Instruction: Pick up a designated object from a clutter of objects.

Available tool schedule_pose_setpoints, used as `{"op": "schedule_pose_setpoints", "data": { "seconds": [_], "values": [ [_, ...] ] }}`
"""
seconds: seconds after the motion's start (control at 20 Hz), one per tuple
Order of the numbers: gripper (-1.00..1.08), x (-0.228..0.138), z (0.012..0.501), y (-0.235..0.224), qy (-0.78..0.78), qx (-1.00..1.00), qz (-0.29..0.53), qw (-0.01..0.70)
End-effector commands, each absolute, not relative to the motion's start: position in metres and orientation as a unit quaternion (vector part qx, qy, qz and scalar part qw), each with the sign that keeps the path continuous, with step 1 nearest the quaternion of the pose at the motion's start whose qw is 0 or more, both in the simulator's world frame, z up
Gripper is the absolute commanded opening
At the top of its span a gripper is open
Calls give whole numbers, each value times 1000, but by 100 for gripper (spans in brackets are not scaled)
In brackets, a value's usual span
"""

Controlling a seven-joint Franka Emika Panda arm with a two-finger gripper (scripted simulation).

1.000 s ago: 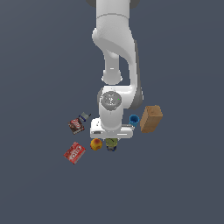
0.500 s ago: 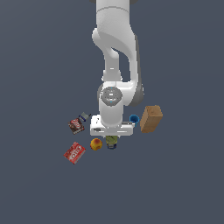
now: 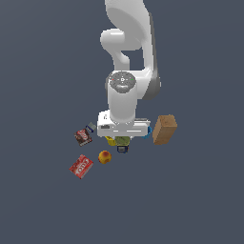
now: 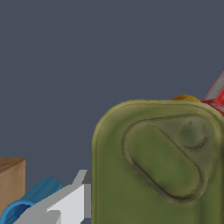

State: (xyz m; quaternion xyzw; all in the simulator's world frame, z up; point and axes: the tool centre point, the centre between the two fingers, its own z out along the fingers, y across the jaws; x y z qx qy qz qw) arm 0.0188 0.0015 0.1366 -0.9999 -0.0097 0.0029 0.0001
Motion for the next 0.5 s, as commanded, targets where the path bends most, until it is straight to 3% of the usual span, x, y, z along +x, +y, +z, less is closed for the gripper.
{"op": "schedule_pose_setpoints", "data": {
  "seconds": [0.0, 0.45],
  "values": [
    [-100, 13, 162, 3, -10, -1000, 0, 0],
    [-100, -14, 255, 8, -9, -1000, 0, 0]
  ]
}}
